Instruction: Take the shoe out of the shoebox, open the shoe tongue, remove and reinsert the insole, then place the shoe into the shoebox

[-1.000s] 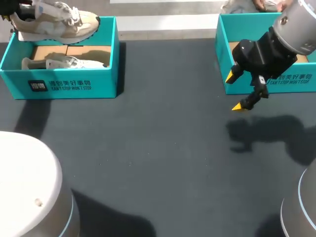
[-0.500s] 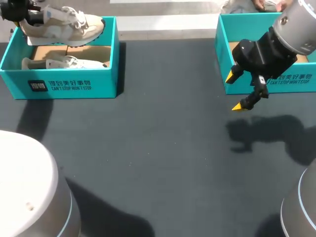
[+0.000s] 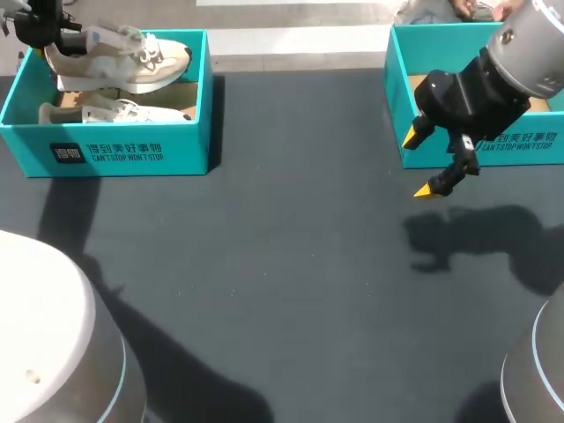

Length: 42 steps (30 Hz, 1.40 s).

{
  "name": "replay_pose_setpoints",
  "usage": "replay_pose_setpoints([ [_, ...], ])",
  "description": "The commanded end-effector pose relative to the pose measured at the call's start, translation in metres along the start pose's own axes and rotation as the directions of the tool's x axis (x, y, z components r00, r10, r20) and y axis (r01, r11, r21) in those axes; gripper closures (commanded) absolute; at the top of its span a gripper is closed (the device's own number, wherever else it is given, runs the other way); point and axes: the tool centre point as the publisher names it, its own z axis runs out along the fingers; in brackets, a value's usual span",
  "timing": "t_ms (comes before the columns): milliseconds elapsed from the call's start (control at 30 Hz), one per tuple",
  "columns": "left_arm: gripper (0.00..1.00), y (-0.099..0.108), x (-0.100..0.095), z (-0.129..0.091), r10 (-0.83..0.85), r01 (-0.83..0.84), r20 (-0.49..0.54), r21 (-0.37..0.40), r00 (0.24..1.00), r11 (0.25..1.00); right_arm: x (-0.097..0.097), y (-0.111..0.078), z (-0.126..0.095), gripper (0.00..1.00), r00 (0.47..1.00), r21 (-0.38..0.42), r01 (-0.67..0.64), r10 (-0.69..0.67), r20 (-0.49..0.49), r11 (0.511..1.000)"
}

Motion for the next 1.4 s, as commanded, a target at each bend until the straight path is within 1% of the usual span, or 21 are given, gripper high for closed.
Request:
replay_pose_setpoints([
  [33, 1.00, 0.002, -0.004, 0.015, 0.002, -0.002, 0.005, -0.003, 1.000, 1.000, -0.001, 0.001, 0.001, 0.00, 1.000, 0.003, 0.000, 0.000, -0.002, 1.000],
  [200, 1.00, 0.003, -0.011, 0.032, 0.004, -0.004, 0.023, 0.007, 1.000, 1.000, -0.001, 0.001, 0.001, 0.00, 1.000, 0.003, 0.000, 0.000, -0.002, 1.000],
  [300, 1.00, 0.003, -0.016, 0.040, -0.006, 0.006, 0.016, 0.005, 1.000, 1.000, -0.001, 0.001, 0.001, 0.00, 1.000, 0.003, 0.000, 0.000, -0.002, 1.000],
  [433, 1.00, 0.002, -0.021, 0.052, 0.001, -0.002, 0.024, 0.036, 1.000, 0.999, -0.001, 0.001, 0.001, 0.00, 1.000, 0.003, 0.000, 0.000, -0.002, 1.000],
  [700, 1.00, 0.005, -0.024, 0.069, 0.013, -0.017, 0.038, 0.086, 0.999, 0.996, -0.001, 0.001, 0.001, 0.00, 1.000, 0.003, 0.000, 0.000, -0.002, 1.000],
  [767, 1.00, 0.005, -0.025, 0.071, 0.027, -0.030, 0.032, 0.083, 0.999, 0.996, -0.001, 0.001, 0.001, 0.00, 1.000, 0.003, 0.000, 0.000, -0.002, 1.000],
  [800, 0.98, 0.005, -0.025, 0.071, 0.023, -0.025, 0.027, 0.087, 0.999, 0.996, -0.001, 0.001, 0.001, 0.00, 1.000, 0.003, 0.000, 0.000, -0.002, 1.000],
  [833, 0.61, 0.006, -0.026, 0.072, 0.028, -0.031, 0.029, 0.094, 0.999, 0.995, -0.001, 0.001, 0.001, 0.00, 1.000, 0.003, 0.000, 0.000, -0.002, 1.000],
  [867, 0.51, 0.006, -0.026, 0.071, 0.036, -0.039, 0.031, 0.092, 0.999, 0.995, -0.001, 0.001, 0.001, 0.00, 1.000, 0.003, 0.000, 0.000, -0.002, 1.000],
  [900, 0.45, 0.006, -0.025, 0.070, 0.035, -0.038, 0.030, 0.090, 0.999, 0.995, -0.001, 0.001, 0.001, 0.00, 1.000, 0.003, 0.000, 0.000, -0.002, 1.000],
  [967, 0.21, 0.006, -0.024, 0.065, 0.037, -0.040, 0.036, 0.085, 0.999, 0.996, -0.001, 0.001, 0.001, 0.00, 1.000, 0.003, 0.000, 0.000, -0.002, 1.000],
  [1000, 0.20, 0.006, -0.024, 0.063, 0.036, -0.039, 0.038, 0.083, 0.999, 0.996, -0.001, 0.001, 0.001, 0.00, 1.000, 0.003, 0.000, 0.000, -0.002, 1.000],
  [1067, 0.12, 0.006, -0.023, 0.055, 0.033, -0.037, 0.052, 0.077, 0.998, 0.996, -0.001, 0.001, 0.001, 0.00, 1.000, 0.003, 0.000, 0.000, -0.002, 1.000],
  [1167, 0.08, 0.006, -0.023, 0.044, 0.036, -0.041, 0.072, 0.069, 0.997, 0.997, -0.001, 0.001, 0.001, 0.00, 1.000, 0.003, 0.000, 0.000, -0.002, 1.000],
  [1400, 0.09, 0.003, -0.031, 0.009, 0.032, -0.039, 0.129, 0.048, 0.991, 0.998, -0.001, 0.001, 0.001, 0.00, 1.000, 0.003, 0.000, 0.000, -0.002, 1.000],
])
